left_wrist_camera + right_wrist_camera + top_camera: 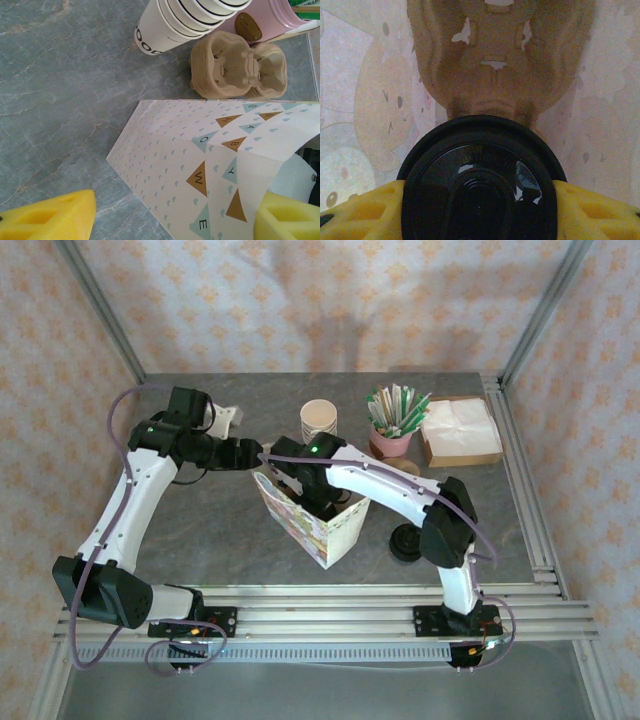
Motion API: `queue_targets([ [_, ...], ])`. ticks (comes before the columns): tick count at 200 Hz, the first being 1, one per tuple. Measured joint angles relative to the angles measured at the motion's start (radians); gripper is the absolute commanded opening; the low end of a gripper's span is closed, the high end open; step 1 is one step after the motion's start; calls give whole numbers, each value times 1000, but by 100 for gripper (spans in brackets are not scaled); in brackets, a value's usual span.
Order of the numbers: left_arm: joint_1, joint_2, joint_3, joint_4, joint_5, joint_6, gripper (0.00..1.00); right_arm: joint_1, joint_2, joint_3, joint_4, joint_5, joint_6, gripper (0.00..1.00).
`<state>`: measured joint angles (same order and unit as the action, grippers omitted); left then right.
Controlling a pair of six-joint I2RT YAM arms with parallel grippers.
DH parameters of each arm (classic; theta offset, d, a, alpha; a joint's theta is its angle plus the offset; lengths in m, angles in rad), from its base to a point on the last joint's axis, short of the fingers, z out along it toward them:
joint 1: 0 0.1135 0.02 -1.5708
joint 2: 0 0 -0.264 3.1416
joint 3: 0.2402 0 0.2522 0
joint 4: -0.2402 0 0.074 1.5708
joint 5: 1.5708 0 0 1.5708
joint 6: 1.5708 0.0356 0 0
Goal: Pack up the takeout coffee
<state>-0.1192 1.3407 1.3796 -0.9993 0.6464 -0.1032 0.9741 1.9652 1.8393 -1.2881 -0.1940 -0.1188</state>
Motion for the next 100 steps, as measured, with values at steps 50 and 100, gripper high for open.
queue_targets([
  [50, -4, 0, 0, 0, 0, 0, 70, 0, -29, -46, 42, 0, 18, 37],
  [100, -4, 0, 0, -1, -1, 0, 70, 0, -117, -162, 140, -9, 47, 37],
])
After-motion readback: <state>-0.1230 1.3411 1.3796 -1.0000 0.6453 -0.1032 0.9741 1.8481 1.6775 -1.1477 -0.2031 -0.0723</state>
